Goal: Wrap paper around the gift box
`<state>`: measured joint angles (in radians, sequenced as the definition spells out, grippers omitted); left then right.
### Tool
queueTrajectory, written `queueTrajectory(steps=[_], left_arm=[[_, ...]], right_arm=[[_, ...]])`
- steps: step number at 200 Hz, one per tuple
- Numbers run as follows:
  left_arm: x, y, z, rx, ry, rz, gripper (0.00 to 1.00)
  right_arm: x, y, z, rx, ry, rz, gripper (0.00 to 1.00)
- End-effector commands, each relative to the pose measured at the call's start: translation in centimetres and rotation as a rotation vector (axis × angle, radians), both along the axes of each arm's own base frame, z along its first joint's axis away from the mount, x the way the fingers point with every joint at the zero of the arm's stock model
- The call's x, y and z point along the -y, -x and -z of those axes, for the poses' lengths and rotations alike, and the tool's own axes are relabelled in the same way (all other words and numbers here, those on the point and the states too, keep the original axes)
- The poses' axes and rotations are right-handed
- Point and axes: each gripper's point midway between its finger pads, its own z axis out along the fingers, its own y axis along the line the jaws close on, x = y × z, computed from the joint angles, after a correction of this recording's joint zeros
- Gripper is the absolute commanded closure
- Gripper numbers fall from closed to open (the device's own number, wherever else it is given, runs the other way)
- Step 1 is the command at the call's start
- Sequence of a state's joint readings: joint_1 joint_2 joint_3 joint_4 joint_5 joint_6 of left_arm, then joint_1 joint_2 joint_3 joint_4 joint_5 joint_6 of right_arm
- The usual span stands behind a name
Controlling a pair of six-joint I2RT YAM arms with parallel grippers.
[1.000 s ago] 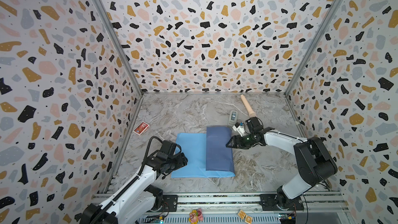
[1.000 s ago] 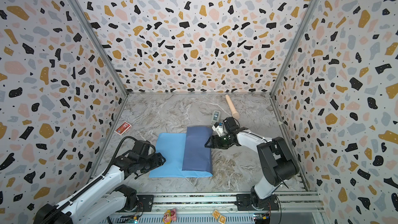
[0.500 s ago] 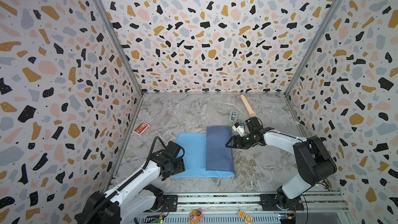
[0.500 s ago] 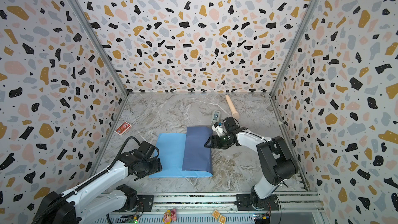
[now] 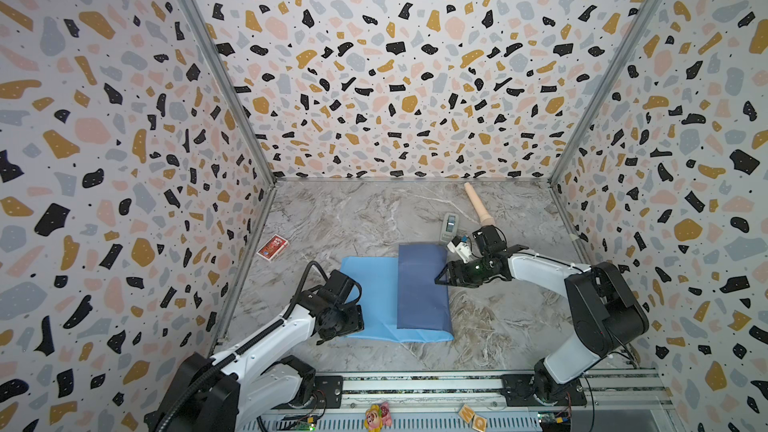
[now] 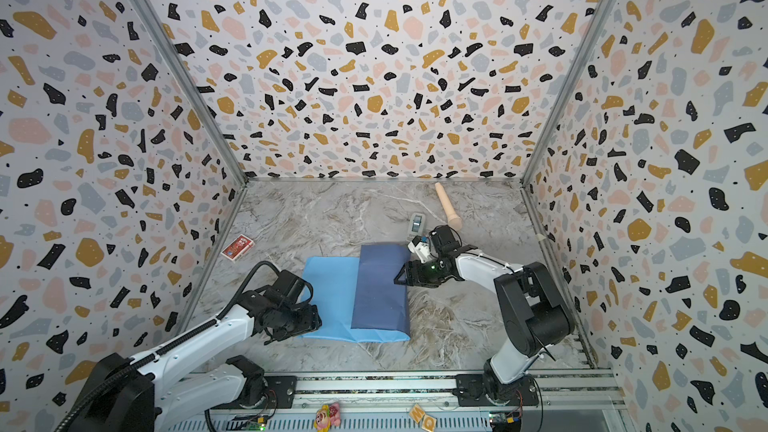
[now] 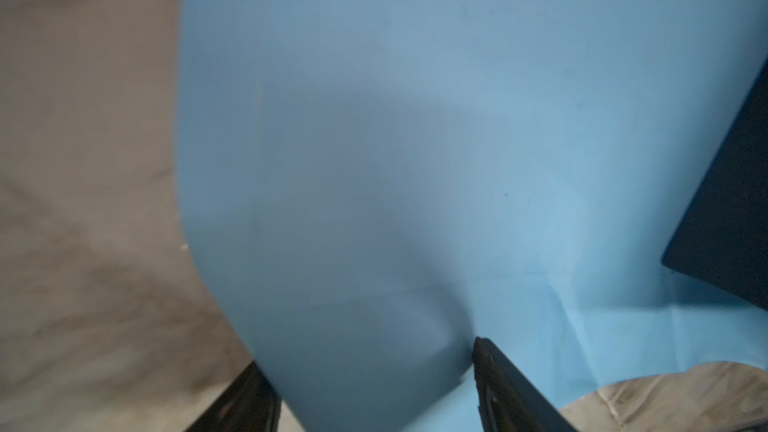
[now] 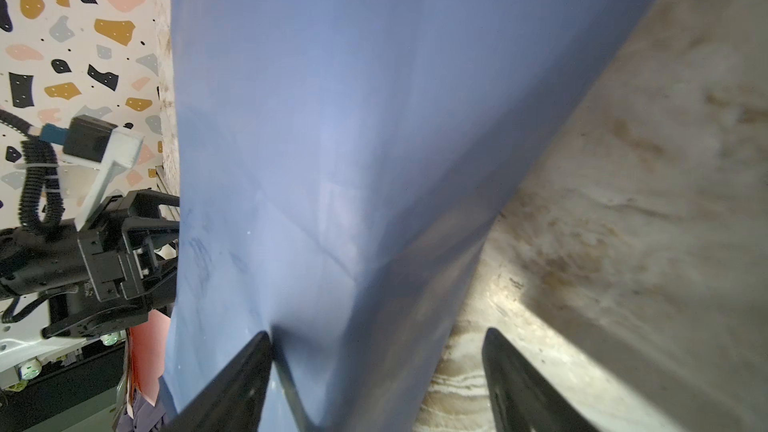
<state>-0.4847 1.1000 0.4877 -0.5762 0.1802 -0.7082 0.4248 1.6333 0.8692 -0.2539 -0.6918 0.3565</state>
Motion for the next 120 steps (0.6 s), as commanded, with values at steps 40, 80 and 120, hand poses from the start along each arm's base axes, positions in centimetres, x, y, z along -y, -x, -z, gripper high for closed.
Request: queueTrajectory(steps=[40,80,120], left_arm=[[2.2,-6.7,-3.0,0.19,0.153,0.081,0.28],[1.0,-9.4,-3.6,0.22,0.147,0.084,0.27],[0.0,-11.6,-4.1,0.243,0.134,0.081,0.27]], right_arm=[[1.7,1.7,4.3,-0.072,0.177,0.002,0.22],[1.8,1.7,4.4,-0.074,0.179,0.002,0.22],[1.7,1.6,4.5,-0.077,0.18,0.003,0.22]])
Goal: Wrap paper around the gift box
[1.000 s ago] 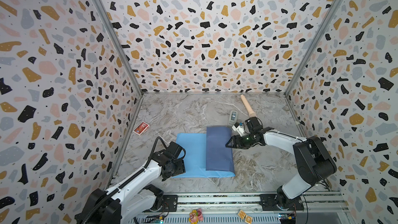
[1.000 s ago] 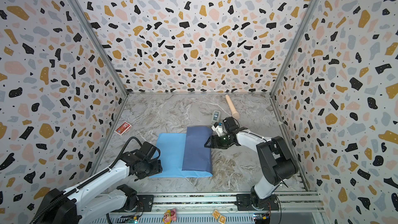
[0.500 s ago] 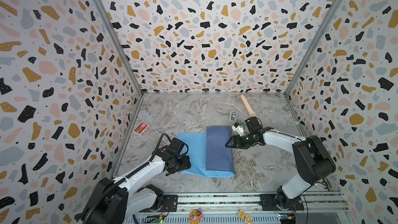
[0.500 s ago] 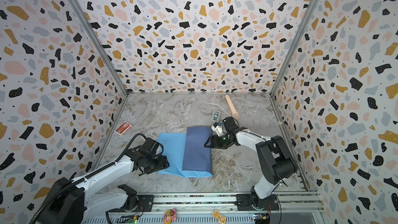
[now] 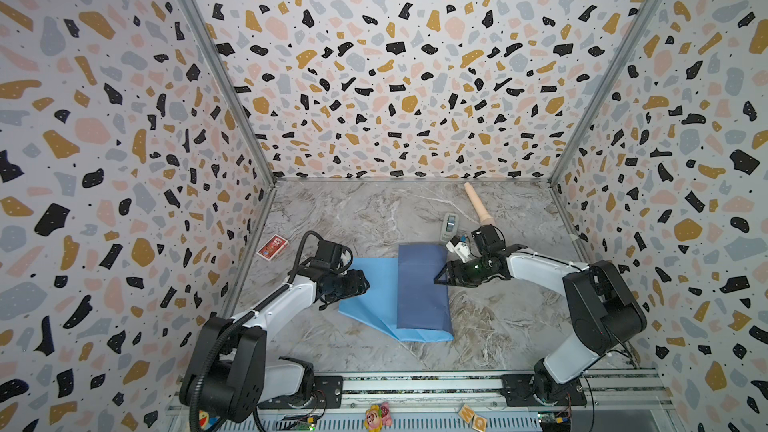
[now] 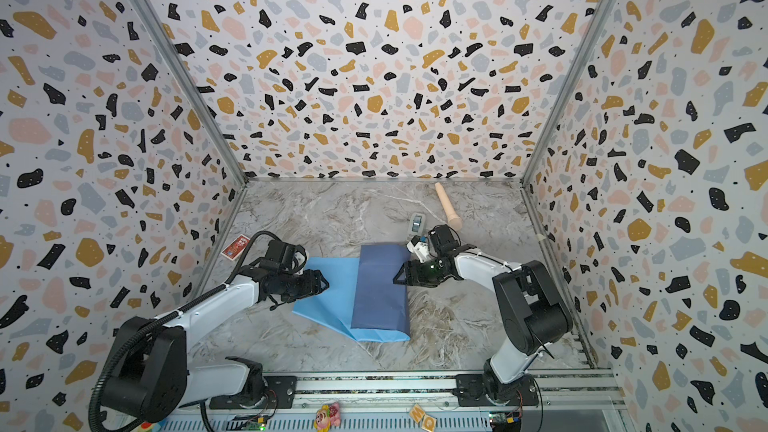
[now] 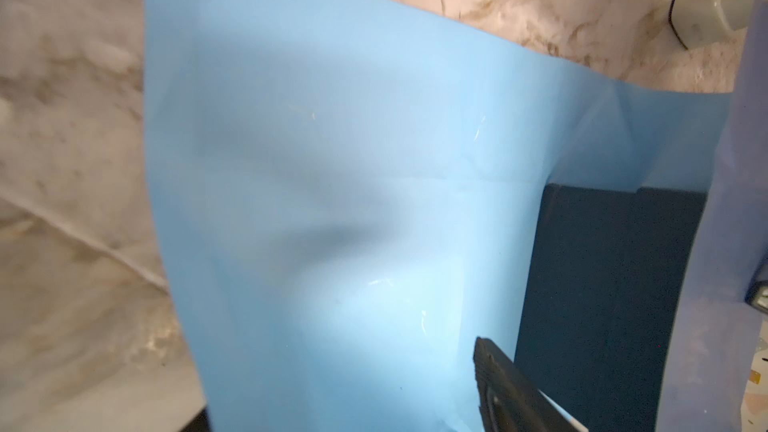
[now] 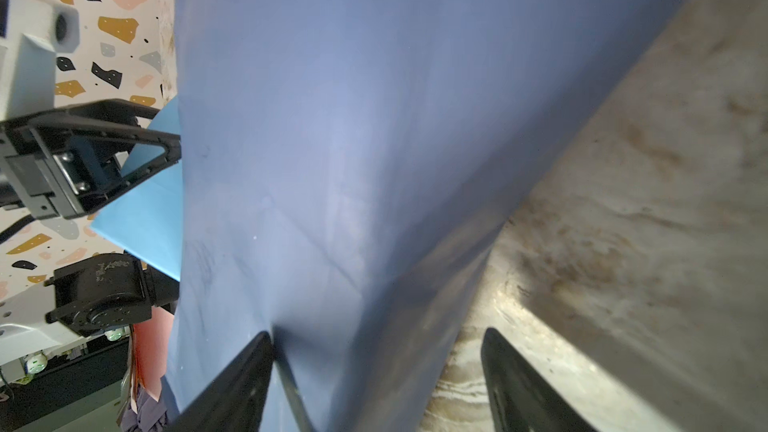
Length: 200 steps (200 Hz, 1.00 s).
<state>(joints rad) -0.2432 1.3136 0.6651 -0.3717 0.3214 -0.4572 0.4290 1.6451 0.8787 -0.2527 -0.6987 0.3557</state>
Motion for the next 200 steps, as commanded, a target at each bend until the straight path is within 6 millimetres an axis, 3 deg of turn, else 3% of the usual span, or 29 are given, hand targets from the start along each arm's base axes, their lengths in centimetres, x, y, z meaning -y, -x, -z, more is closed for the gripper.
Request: queueTrajectory(steps=[1,42,109,129,163,200], left_arm=[[0.1,-1.6,-0.9,0.046,0.013,0.041,0.27],[-0.1,-2.8,-0.7,0.048,0.021,0.014,0.35],[-1.1,-2.6,-1.0,0.057,-0.024,0.004,0.55],[-1.4,-2.5,-1.1,0.053,-0.042,0.002,0.55],[-2.0,-2.4,-1.4,0.048,-0.054,-0.016,0.48],[-2.3,-2.5,-1.6,0.038,-0.012,-0.03,0.5]], right_arm=[[2.0,1.7,4.5,-0.074,0.186,0.01,0.22],[2.0,1.7,4.6,-0.075,0.189,0.009,0.22],[2.0,1.6,4.6,-0.076,0.19,0.01,0.22],[2.0,1.6,4.5,-0.074,0.193,0.011,0.22],[2.0,1.6,4.5,-0.072,0.194,0.011,0.22],[2.0,1.6,4.5,-0.072,0.195,0.01,0.22]])
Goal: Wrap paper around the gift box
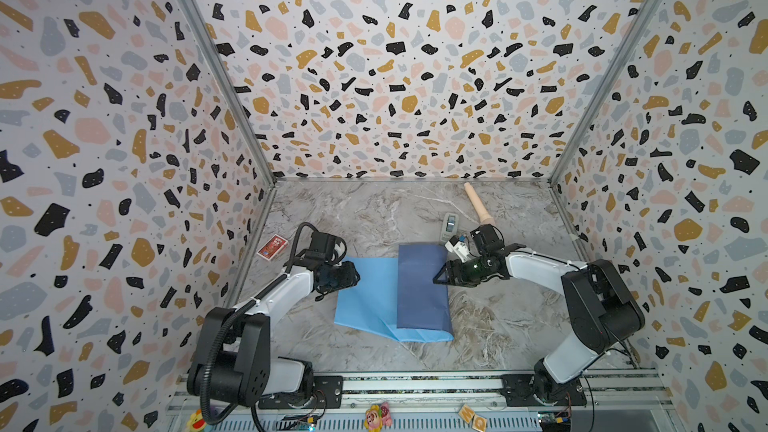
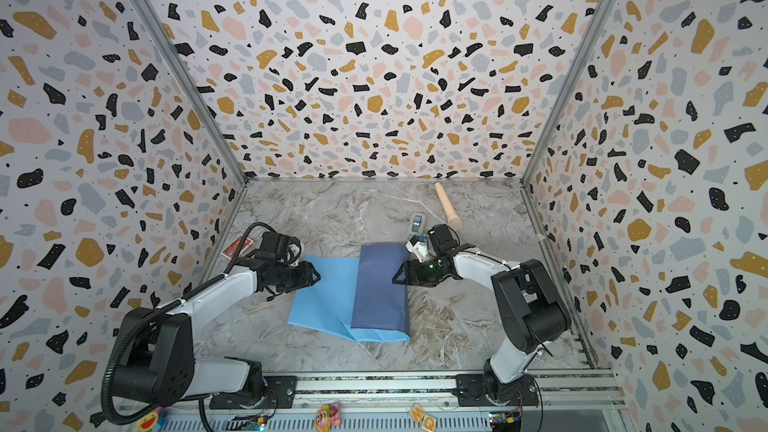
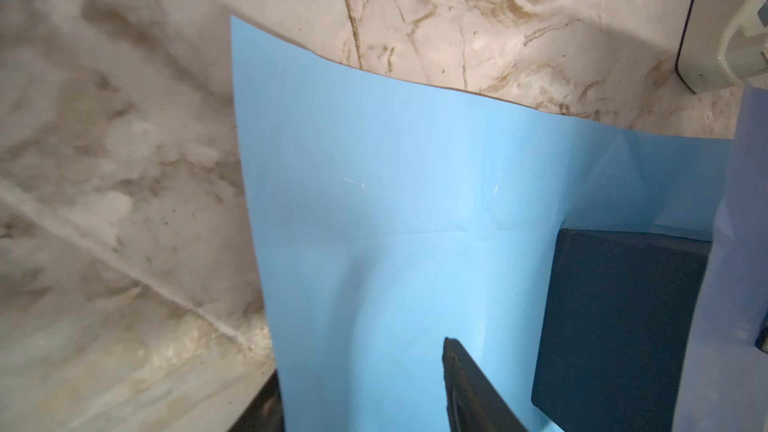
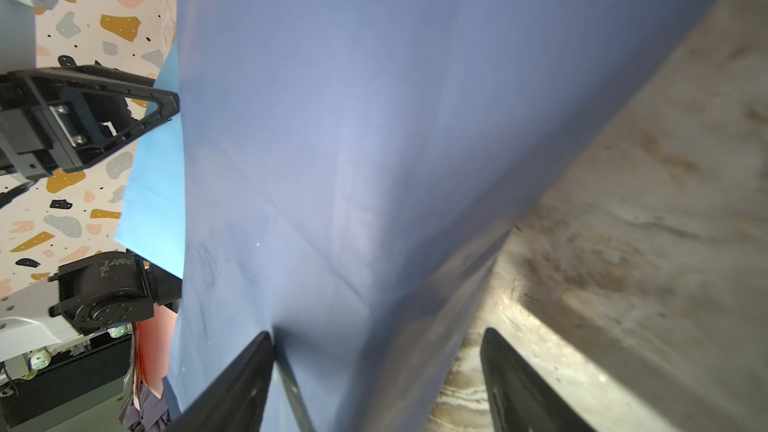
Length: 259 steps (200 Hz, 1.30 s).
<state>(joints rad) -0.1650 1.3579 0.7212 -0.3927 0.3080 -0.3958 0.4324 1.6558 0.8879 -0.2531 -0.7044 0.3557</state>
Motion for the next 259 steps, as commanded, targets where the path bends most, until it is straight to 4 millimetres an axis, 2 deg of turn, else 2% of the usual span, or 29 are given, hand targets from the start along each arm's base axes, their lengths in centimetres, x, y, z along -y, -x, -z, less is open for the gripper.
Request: queueTrajectory(steps=[1,64,80,99,137,169,203,259], left_arm=[[-0.1,-0.5,-1.2,0.023,0.024,0.002,0.51],[0.2,-0.2,-0.8,0.017,0.049,0.013,0.8],[0.8,-0.3,-1.3,0.03,0.083,0.032,0.92],[1.4,-0.4,-2.1,0.048,0.114,0.045,1.0],[2.9,-0.4,-4.0,0.094,0.142,0.067,1.0],[5.1,-0.6,-6.9,0.159,0.148,0.083,1.0],[8.5,-0.4,-9.9,0.216,0.198,0.092,1.0],[14.4,0.4,-12.0,0.254,0.248,0.122,1.0]], right_arm=[[2.3,1.7,4.5,-0.069,0.2,0.016,0.22],[2.3,1.6,4.6,-0.067,0.201,0.017,0.23],[2.3,1.6,4.5,-0.067,0.2,0.018,0.23],[2.3,1.6,4.5,-0.066,0.202,0.017,0.23],[2.4,1.6,4.5,-0.063,0.208,0.018,0.23],[2.4,1.5,4.5,-0.064,0.209,0.018,0.22],[2.4,1.3,4.4,-0.049,0.219,0.016,0.21],[2.3,1.2,4.4,-0.036,0.229,0.01,0.21]])
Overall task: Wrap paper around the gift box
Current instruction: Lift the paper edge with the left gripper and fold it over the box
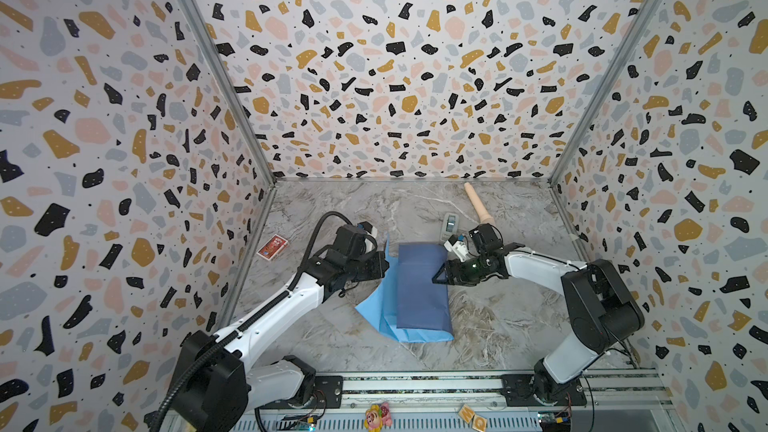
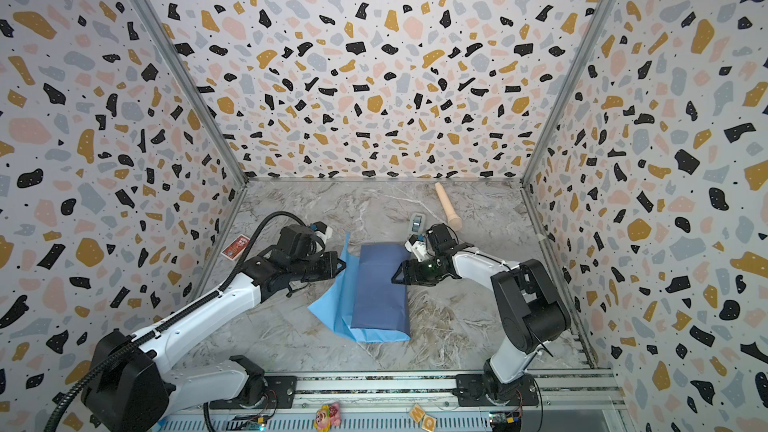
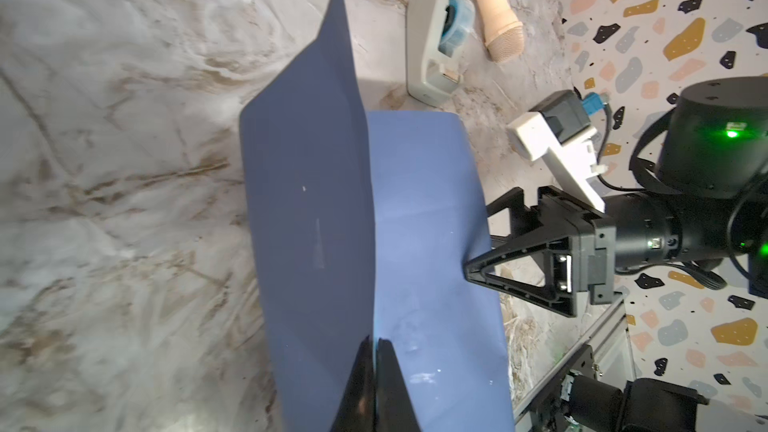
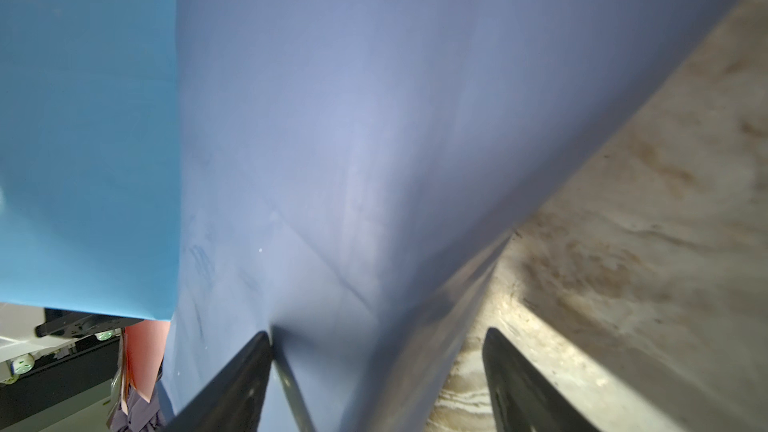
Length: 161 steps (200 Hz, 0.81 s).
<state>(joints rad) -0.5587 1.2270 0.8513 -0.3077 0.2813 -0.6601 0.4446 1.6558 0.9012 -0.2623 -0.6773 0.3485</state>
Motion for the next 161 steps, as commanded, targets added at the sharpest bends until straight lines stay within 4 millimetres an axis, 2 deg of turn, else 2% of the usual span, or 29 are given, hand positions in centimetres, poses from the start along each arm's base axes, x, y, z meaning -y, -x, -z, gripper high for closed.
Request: queueTrajectory(steps=[1,38,68,130,161], left_arm=[[1.9,-1.1,-2.0,0.041,0.043,-0.047,1.0],[4.1,-0.8,-1.9,0.04,0.012,-0.031,1.0],[5.4,-0.4,-0.8,0.017,-0.04,-0.013,1.0],[9.5,1.0,1.4,-0.019,-0.096,0.072,1.0],[10.5,1.3,2.2,-0.034,-0.083,0.061,1.0]], right_arm=[[2.5,1.4,4.5,-0.056,0.209,0.018,0.21],[2.4,1.4,4.3,-0.045,0.211,0.012,0.21],[2.4,1.5,4.4,-0.047,0.213,0.01,0.21],[2.4,1.6,4.5,-0.048,0.211,0.012,0.21],[2.4,1.7,4.5,-0.045,0.209,0.012,0.21]])
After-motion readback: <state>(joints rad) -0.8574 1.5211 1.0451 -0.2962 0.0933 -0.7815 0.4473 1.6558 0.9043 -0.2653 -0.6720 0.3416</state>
